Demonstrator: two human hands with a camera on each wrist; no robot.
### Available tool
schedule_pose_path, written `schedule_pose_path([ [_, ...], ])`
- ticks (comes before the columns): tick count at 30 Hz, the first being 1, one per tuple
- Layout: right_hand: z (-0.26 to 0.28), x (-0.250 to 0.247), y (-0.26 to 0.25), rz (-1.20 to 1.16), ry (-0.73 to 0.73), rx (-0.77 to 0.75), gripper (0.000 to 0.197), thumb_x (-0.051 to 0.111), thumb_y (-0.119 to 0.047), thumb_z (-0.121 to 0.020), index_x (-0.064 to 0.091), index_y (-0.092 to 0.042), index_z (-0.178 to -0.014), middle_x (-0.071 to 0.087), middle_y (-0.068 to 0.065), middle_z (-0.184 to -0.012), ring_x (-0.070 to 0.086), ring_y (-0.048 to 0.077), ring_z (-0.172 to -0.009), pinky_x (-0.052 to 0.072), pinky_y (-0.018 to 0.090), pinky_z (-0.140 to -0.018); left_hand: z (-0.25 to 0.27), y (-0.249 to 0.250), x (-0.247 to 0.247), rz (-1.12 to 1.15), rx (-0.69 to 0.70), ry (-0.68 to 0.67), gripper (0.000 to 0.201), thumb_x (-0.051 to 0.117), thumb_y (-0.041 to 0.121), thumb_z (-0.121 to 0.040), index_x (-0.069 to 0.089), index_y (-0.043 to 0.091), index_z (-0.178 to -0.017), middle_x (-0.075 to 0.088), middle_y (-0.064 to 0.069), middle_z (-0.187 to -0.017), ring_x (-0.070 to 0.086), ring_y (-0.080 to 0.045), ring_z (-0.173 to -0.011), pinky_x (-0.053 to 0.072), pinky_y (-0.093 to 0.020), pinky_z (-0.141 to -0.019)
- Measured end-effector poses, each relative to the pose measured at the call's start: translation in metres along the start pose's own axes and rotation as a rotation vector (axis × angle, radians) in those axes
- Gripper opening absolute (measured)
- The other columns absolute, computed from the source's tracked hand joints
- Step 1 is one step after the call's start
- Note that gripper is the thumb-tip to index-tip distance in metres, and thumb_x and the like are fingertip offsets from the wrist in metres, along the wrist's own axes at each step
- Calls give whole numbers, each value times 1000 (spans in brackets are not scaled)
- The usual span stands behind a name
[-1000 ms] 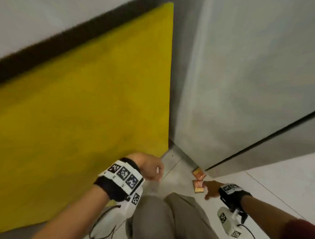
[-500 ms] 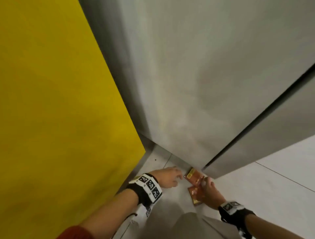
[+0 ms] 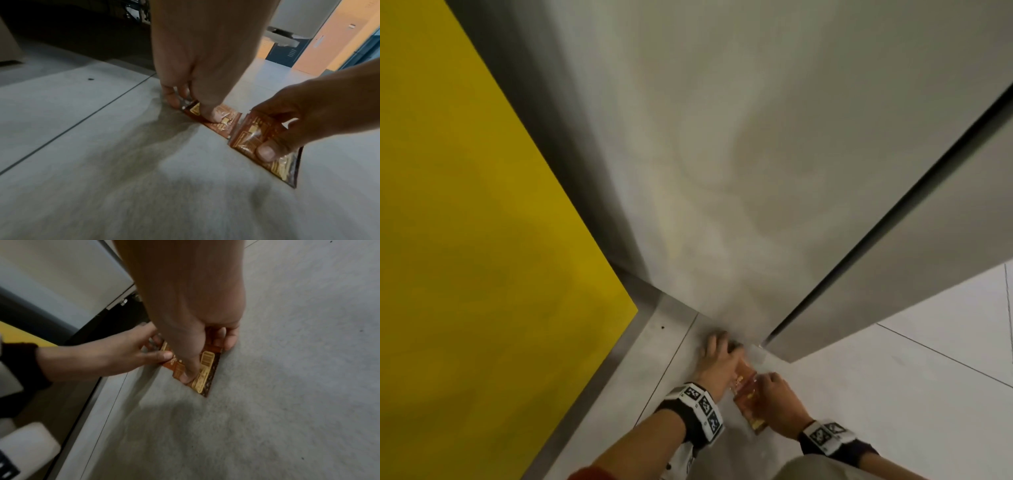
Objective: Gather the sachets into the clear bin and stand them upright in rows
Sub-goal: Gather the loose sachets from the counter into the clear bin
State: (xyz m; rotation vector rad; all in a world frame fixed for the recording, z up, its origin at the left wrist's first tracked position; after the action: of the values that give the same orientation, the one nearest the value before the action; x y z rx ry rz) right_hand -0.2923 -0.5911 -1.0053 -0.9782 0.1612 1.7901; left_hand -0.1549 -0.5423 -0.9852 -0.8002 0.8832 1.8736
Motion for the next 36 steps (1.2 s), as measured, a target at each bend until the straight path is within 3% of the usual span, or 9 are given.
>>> schedule_pose_path([
  [4,12,-14,3,-102,-91,-124,11,55,-27,-94,49,-24,-102,59,-1,-97,59,14,-78,55,27,-78,18,-17,-3,167,-71,-121,47,55,16,-94,40,6,-137,34,-20,-147,35,-37,-132,32,-51,-109],
  [8,39,-44,-5,-66,-202,-231,28,58,-26,-94,55,-11,-117,68,2,-99,65,17,-84,55,32,-82,67,-37,-35,432,-144,-87,27,50,24,-88,55,7,-108,63,-20,-111,61,-32,-100,49,-42,-92],
  [14,127,-133,-86,39,-409,-492,22,57,-23,-96,45,-21,-115,60,-5,-101,60,8,-85,52,19,-77,171,-40,-141,502,-93,-103,27,55,9,-93,50,6,-120,56,-15,-123,54,-28,-112,40,-28,-86],
  [20,238,-254,-179,14,-330,-684,28,64,-34,-91,52,-18,-110,64,1,-93,62,12,-82,52,33,-75,282,-14,-277,510,-62,-79,25,58,11,-94,53,7,-118,61,-16,-117,57,-28,-107,42,-27,-77],
  [24,328,-337,-234,-117,-299,-767,17,68,-34,-87,56,-26,-95,61,-6,-77,58,5,-70,45,21,-63,377,28,-377,475,-51,-73,30,56,15,-95,51,14,-125,55,0,-82,52,-15,-73,33,-14,-52],
  [26,378,-375,-256,-202,-248,-822,21,70,-50,-80,57,-35,-84,56,-12,-80,56,6,-70,42,17,-61,433,54,-425,535,-25,-18,31,56,17,-95,51,17,-125,43,5,-69,40,-7,-59,32,-15,-48],
  [30,473,-442,-298,-339,-299,-891,51,69,-77,-59,63,-43,-96,56,-13,-93,61,6,-79,50,18,-70,545,101,-502,657,-21,127,31,60,16,-93,52,17,-122,54,-2,-80,43,-2,-60,31,-18,-53],
  [33,535,-480,-339,-447,-474,-903,27,78,-50,-70,65,-34,-87,64,-1,-75,58,6,-67,46,17,-61,619,123,-547,803,-90,291,33,67,20,-89,51,19,-118,62,0,-98,53,-2,-73,41,-22,-65],
  [36,584,-513,-395,-429,-512,-959,37,79,-34,-70,59,-20,-97,71,1,-85,65,9,-75,50,18,-64,686,125,-590,1028,-150,452,44,75,12,-82,42,23,-109,66,-10,-108,61,-24,-92,49,-38,-80],
])
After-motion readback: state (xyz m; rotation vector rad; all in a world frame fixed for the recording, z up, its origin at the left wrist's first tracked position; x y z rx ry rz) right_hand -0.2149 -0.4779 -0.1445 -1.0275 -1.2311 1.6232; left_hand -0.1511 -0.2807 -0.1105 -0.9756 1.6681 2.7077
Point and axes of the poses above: each hand's wrist, its own z-axis away from the middle knuckle, its own x-axis out of the palm, y = z × x, the point moved 1 cm from there along -z, towards the middle knuckle
